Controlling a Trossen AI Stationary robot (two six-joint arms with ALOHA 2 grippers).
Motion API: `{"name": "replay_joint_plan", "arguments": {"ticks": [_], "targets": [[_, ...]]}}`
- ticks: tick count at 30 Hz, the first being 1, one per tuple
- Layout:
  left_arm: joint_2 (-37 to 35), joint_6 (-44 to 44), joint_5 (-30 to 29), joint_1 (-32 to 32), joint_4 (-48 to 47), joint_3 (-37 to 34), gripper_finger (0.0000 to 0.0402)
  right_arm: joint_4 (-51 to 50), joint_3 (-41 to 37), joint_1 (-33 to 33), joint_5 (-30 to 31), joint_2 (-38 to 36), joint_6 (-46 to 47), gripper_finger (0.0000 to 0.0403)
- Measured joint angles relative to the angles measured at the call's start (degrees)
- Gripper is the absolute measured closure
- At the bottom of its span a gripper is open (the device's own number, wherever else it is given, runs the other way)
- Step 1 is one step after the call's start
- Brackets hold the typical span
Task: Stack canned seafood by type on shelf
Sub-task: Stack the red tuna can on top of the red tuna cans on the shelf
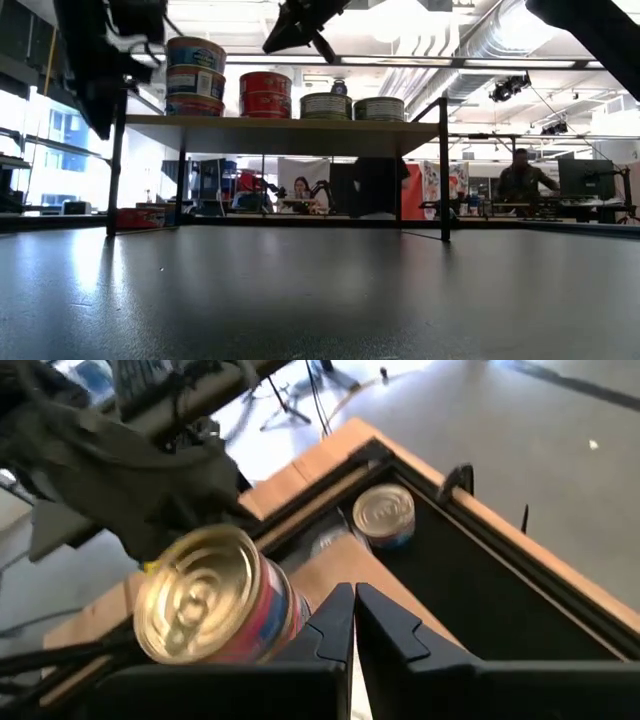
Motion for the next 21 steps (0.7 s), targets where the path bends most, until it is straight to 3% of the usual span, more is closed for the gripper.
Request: {"name": "replay_joint_plan", "arguments": {"ticks": [3, 7, 13, 21], "targets": [[2.2, 1.4, -1.4, 0.2, 3.4, -2.2, 0.04, -1.8, 0.0, 0.3, 0.0, 0.0, 0.0, 0.0398], [-0.8, 1.9, 1.9, 0.3, 10.4, -3.3, 0.0401, -3.4, 0.0, 0.4, 0.0, 0.0, -0.1, 0.0398], [-3.3, 3.7, 0.4, 2.3, 8.1, -3.3, 0.0402, -4.0, 0.0, 0.4, 0.0, 0.0, -0.9, 0.0398], [1.2, 3.6, -1.4, 2.2, 7.0, -5.3, 0.0401, -10.5, 0.0, -0.7, 0.0, -3.9, -6.6, 0.0398]]}}
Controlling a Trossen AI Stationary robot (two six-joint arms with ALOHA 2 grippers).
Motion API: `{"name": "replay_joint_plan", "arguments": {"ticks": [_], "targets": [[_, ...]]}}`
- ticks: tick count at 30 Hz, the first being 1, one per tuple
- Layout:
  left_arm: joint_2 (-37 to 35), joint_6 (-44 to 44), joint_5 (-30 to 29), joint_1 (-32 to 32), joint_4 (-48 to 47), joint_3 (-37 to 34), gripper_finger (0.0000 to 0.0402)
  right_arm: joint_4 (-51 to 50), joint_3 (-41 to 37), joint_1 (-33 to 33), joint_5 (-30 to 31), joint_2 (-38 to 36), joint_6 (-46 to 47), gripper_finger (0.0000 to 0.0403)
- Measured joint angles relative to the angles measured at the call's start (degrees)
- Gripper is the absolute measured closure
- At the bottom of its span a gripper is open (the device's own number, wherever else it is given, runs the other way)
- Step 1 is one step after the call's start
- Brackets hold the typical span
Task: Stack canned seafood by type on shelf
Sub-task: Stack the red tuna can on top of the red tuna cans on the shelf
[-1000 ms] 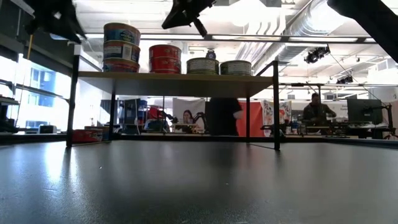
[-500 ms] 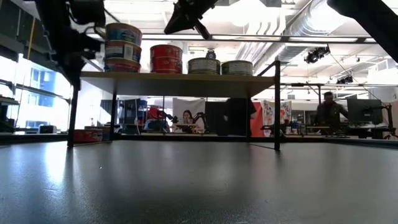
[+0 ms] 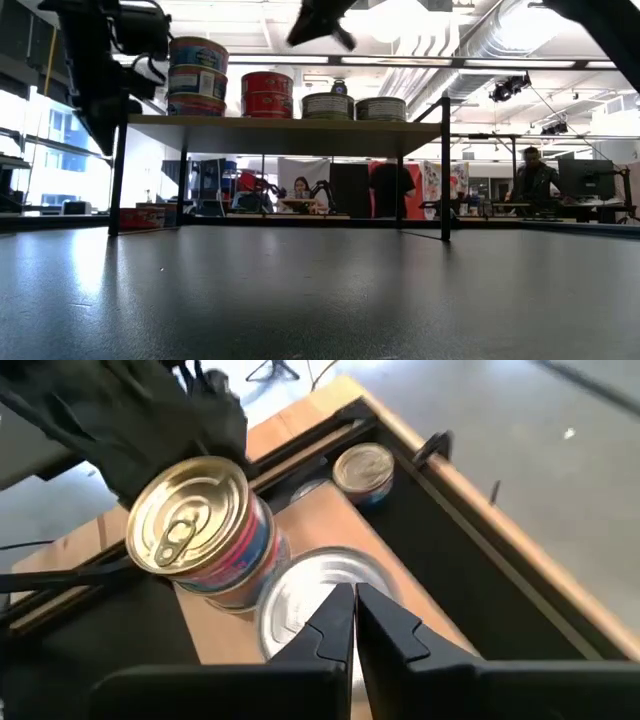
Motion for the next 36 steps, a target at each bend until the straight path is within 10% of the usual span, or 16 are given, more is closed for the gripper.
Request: {"name": "replay_joint_plan", "arguments": {"ticks": [21, 36], "targets": [[17.7, -0.2, -4.9, 6.9, 4.0, 0.2, 0.0401, -6.8, 0.1, -2.2, 2.4, -5.3, -2.9, 0.0398], [26.7, 32.1, -2.7, 7.4, 17.0, 0.3, 0.0401, -6.8, 0.0, -2.0, 2.4, -5.2, -2.5, 0.0398]]}}
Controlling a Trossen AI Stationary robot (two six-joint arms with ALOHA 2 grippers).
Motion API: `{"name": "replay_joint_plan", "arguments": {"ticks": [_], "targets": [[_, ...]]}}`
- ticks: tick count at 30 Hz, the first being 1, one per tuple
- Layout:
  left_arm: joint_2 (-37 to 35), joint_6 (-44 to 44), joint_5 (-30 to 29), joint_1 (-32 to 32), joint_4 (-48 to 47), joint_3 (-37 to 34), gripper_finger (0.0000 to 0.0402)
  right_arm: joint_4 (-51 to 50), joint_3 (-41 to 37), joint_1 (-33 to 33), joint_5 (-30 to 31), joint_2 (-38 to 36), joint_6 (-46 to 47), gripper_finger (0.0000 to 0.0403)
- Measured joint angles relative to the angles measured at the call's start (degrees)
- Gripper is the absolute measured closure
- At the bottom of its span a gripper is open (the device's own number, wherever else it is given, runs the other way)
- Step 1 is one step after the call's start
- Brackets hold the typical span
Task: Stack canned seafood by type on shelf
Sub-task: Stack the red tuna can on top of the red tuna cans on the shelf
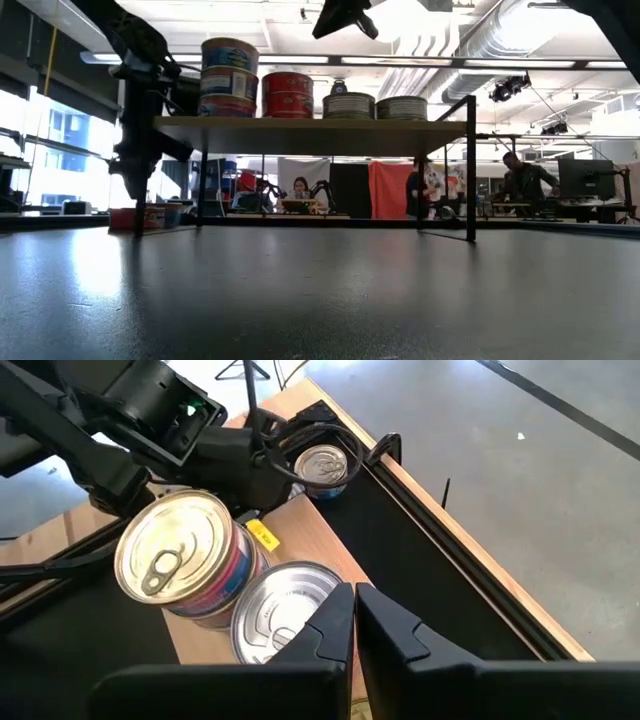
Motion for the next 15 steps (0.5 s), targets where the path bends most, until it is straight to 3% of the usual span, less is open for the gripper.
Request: {"name": "replay_joint_plan", "arguments": {"ticks": [11, 15], "targets": [[4.0, 9.6, 0.0, 0.8, 6.7, 0.1, 0.0401, 0.0, 0.0, 0.0, 0.0, 0.0, 1.1, 0.0398], [5.3, 9.9, 3.3, 3.5, 6.8, 0.2, 0.0401, 0.0, 0.0, 0.0, 0.0, 0.0, 1.9, 0.0398]]}}
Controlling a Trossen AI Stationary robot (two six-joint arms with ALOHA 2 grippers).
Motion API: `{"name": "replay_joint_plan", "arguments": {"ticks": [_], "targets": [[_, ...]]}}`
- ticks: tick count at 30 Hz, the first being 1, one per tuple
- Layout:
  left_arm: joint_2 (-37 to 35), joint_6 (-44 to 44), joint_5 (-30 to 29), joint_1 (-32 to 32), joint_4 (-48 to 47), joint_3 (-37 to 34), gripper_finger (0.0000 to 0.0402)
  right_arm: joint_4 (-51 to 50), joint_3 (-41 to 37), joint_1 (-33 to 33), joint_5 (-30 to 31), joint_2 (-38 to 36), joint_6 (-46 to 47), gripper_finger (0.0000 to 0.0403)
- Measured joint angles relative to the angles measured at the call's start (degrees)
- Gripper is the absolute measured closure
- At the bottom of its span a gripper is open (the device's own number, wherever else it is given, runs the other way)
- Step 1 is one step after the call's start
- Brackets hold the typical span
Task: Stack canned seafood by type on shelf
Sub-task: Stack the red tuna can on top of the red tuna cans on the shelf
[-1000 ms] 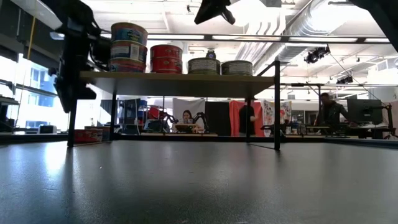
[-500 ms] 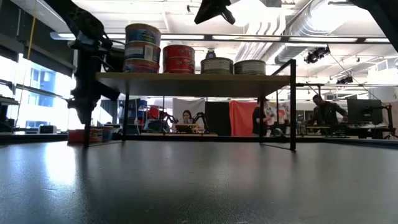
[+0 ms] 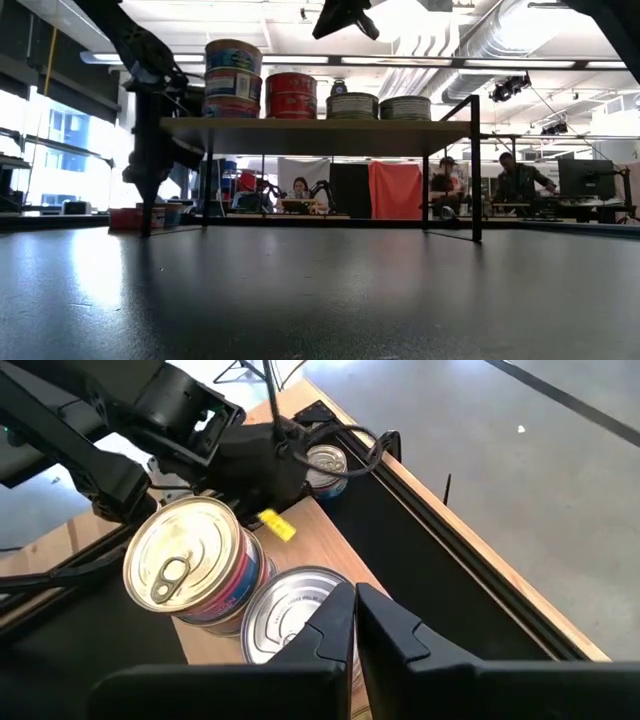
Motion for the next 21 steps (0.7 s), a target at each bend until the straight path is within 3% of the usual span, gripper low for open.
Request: {"name": "replay_joint_plan", "arguments": {"ticks": [10, 17, 21], "targets": [[0.7, -2.0, 5.4, 2.4, -0.2, 0.1, 0.0401, 0.0, 0.0, 0.6, 0.0, 0.0, 0.6, 0.0398], [0.7, -9.9, 8.0, 2.4, -2.2, 0.2, 0.0402, 0.1, 0.0, 1.5, 0.8, 0.0, 1.3, 0.0398], [0.5, -20.0, 9.5, 2.4, -4.4, 0.3, 0.0401, 0.1, 0.0, 2.1, 0.8, 0.0, 1.3, 0.0398]]}}
